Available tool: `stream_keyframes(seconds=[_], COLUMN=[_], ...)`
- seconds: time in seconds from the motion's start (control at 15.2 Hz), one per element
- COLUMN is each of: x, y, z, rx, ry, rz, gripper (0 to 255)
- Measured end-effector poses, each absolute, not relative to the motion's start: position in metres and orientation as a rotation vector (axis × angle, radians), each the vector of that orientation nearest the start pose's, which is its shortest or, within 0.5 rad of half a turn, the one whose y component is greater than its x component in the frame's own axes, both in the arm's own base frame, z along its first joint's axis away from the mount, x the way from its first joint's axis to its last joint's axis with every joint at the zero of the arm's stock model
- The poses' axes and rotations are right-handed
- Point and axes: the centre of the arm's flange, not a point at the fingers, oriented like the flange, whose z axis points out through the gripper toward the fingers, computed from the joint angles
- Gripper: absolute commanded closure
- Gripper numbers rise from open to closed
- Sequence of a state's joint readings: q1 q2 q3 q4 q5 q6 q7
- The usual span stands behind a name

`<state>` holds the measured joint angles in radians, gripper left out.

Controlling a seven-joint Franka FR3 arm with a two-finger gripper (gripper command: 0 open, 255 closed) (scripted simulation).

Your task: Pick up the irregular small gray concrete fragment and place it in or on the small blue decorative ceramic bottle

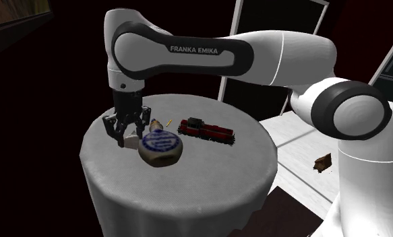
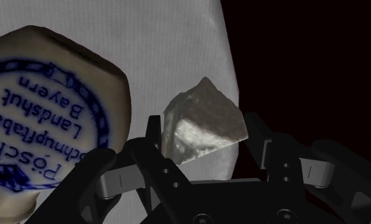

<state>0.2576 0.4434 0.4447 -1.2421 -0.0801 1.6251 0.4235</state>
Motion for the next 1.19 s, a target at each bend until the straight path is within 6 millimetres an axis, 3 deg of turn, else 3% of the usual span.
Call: stream_keyframes(seconds=[0.73, 0.92, 1.19], x=[0.560, 0.572, 0.597], y=[0.380, 0.358, 0.311], z=[0.586, 0.593, 0.591], rx=[-3.037, -3.037, -3.038], ry=[-0.378, -0.378, -0.377], rz=[0.112, 0.112, 0.113], gripper=[255, 255, 255])
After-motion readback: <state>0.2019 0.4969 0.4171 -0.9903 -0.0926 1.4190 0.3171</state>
